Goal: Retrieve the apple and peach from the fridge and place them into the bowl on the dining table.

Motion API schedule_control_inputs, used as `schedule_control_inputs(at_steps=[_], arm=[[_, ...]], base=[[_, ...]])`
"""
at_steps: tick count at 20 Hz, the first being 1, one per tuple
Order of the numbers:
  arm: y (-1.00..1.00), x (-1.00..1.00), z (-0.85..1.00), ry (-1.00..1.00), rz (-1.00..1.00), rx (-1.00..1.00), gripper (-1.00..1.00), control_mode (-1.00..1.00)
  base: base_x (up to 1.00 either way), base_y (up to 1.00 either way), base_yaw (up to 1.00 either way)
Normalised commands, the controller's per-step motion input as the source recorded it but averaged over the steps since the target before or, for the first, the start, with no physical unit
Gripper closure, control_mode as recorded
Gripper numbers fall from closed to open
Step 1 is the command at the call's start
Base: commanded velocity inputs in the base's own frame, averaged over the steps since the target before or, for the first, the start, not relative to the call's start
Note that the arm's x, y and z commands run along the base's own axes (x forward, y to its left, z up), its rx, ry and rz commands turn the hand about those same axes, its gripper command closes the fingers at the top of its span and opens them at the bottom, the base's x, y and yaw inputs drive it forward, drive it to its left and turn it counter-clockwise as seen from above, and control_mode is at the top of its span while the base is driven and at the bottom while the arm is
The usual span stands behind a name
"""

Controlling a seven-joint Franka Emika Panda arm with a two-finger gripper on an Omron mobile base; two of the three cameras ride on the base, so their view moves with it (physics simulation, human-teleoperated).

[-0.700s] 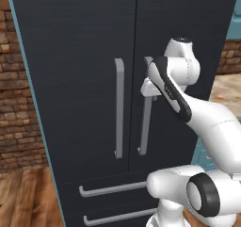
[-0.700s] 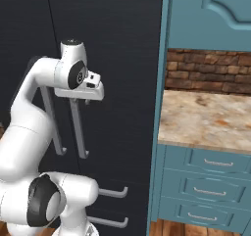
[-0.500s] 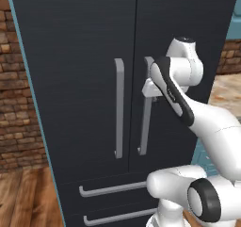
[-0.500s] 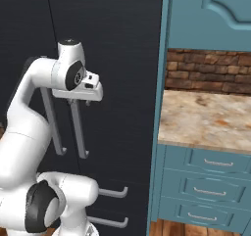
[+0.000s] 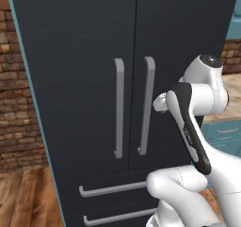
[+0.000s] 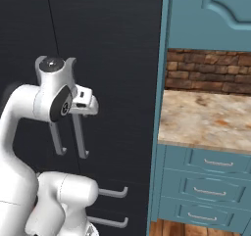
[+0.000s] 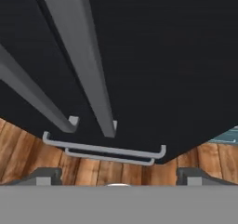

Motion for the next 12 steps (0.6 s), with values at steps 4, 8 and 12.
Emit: schedule_control_inputs(at_steps=[4, 8, 12], arm=[[0.0, -0.41, 0.0, -0.17, -0.02, 0.0, -1.0, -1.0], [0.0, -0.1, 0.0, -0.02, 0.0, 0.0, -1.0, 1.0], [0.0, 0.0, 0.0, 0.0, 0.0, 0.0, -1.0, 1.0]], base=[[0.0, 0.0, 0.0], [0.0, 0.0, 0.0], [-0.26, 0.0, 0.0]])
